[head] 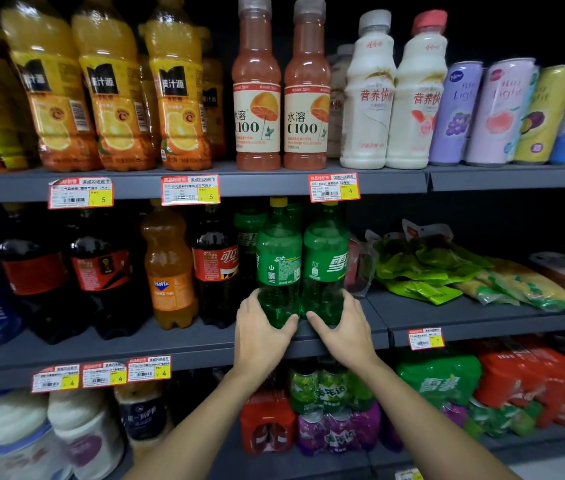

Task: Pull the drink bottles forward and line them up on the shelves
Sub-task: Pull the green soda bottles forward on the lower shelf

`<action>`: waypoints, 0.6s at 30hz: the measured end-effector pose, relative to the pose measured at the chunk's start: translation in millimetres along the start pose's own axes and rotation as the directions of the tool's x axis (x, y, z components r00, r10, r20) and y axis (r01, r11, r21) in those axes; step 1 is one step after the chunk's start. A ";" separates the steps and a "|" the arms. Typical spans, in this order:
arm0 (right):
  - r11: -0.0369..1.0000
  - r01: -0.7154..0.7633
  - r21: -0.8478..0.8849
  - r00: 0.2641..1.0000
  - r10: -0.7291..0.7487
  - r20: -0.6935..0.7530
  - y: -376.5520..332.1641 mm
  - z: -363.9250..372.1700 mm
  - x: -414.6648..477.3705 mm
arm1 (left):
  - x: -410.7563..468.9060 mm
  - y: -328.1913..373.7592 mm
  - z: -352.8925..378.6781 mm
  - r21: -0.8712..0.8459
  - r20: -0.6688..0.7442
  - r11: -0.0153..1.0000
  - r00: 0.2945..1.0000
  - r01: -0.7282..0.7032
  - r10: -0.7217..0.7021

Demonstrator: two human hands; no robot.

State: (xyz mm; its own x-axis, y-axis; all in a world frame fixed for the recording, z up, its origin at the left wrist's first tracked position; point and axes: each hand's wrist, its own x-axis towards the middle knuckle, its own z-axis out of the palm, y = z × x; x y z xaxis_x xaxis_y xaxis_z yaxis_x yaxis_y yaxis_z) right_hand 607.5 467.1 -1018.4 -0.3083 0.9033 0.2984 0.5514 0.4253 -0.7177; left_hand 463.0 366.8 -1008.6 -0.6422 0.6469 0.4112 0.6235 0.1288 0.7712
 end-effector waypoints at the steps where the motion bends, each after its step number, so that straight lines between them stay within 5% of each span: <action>1: 1.000 -0.003 0.000 1.000 0.003 -0.010 -0.8 1.0 -0.2 | -1.7 2.0 2.3 0.011 -0.034 1.000 0.999 0.003 -0.002; 10: 0.999 -0.024 0.045 0.999 0.026 -0.046 -3.1 0.6 3.8 | 6.4 1.9 6.1 0.044 -0.025 0.995 0.996 0.091 -0.090; 15: 0.999 -0.016 0.034 0.999 0.017 -0.044 -2.5 0.8 4.0 | -6.1 29.5 21.4 0.216 -0.228 0.939 0.949 0.266 -0.217; 18: 0.999 -0.017 0.032 0.999 0.018 -0.036 -1.9 1.2 5.0 | -15.6 35.0 27.0 0.191 -0.216 0.938 0.944 0.290 -0.248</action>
State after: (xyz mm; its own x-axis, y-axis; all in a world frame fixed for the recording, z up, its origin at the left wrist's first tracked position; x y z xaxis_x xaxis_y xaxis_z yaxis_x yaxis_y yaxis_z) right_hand 603.9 470.8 -1016.3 -0.2702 0.9121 0.3083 0.5317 0.4083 -0.7420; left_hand 506.9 381.5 -1001.2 -0.8574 0.4169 0.3018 0.4836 0.4517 0.7497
